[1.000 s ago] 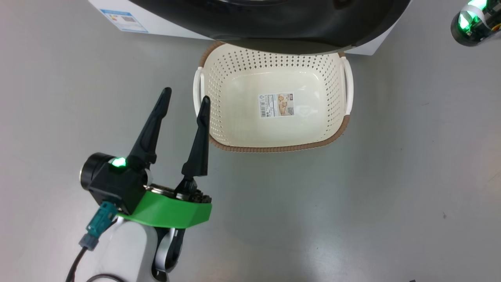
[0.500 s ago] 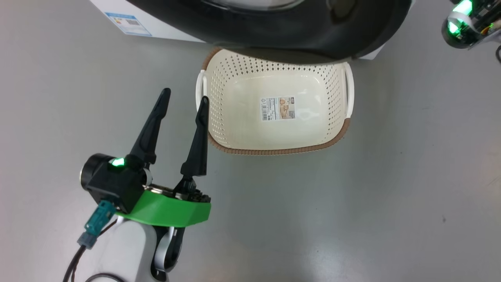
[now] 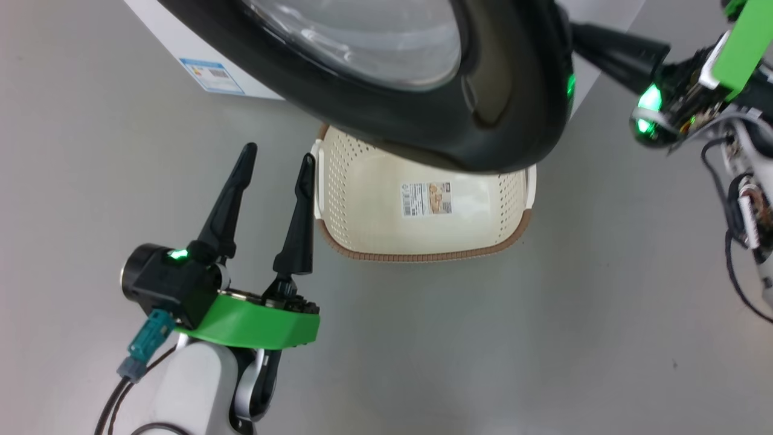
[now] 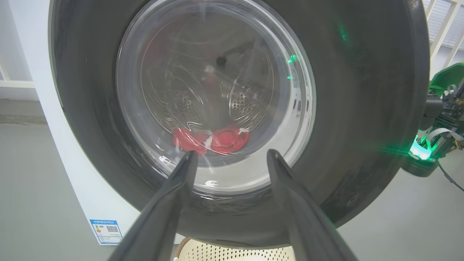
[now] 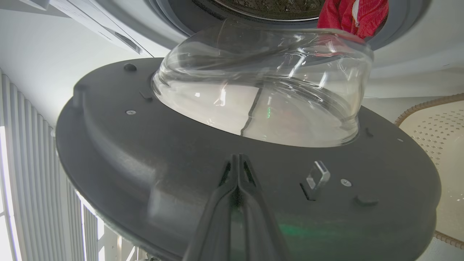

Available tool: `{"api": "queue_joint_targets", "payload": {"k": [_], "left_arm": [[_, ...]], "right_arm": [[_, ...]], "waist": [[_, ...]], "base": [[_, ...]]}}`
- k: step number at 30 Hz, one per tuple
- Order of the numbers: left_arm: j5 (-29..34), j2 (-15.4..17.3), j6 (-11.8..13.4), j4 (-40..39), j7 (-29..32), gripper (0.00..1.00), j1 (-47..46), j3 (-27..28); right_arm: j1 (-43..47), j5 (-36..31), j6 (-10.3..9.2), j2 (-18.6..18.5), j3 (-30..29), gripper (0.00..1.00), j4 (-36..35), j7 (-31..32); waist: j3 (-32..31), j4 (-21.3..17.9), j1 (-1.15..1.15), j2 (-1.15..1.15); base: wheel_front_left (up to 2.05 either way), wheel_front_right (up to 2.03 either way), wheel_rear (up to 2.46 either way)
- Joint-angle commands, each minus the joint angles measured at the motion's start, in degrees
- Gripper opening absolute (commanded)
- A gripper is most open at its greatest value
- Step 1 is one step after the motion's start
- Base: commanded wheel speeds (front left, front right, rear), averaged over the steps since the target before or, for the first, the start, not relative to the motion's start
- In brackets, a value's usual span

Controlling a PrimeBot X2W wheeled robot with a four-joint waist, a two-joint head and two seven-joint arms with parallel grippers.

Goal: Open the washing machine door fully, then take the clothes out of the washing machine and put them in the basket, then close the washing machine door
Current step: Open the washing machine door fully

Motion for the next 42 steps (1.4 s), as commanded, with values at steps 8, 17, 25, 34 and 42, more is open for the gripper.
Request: {"api": "queue_joint_targets", "payload": {"k": [8, 17, 25, 34, 42], "left_arm": [[-1.35, 1.26, -0.26, 0.5, -0.27, 1.0, 2.56, 1.91], [-1.7, 1.26, -0.43, 2.87, -0.27, 1.0, 4.91, 2.44], [-1.8, 1.26, -0.72, 4.48, -0.27, 1.0, 6.05, 3.04], [-1.84, 1.26, -0.73, 6.01, -0.27, 1.0, 8.34, 4.06], [-1.63, 1.26, -1.36, 7.18, -0.27, 1.0, 9.59, 4.36]], "right_arm": [[6.9, -2.84, 0.43, 2.81, 0.42, 0.0, -3.39, 1.04], [12.33, -3.71, 0.43, 5.9, -0.31, 0.0, -3.63, 1.56], [14.96, -4.92, 0.43, 9.16, -0.25, 0.0, -2.68, 2.27], [17.93, -6.44, 0.43, 11.92, 0.69, 0.0, -0.82, 3.19], [19.68, -6.85, 0.43, 13.54, 1.62, 0.0, 1.89, 2.66]], "waist": [[-5.76, 1.39, 0.0, 0.0], [-10.96, 3.16, 0.0, 0.0], [-14.94, 4.78, 0.0, 0.0], [-20.28, 7.35, 0.0, 0.0], [-23.28, 9.9, 0.0, 0.0]], "base": [[0.0, 0.0, 0.0], [0.0, 0.0, 0.0], [0.0, 0.0, 0.0], [0.0, 0.0, 0.0], [0.0, 0.0, 0.0]]}}
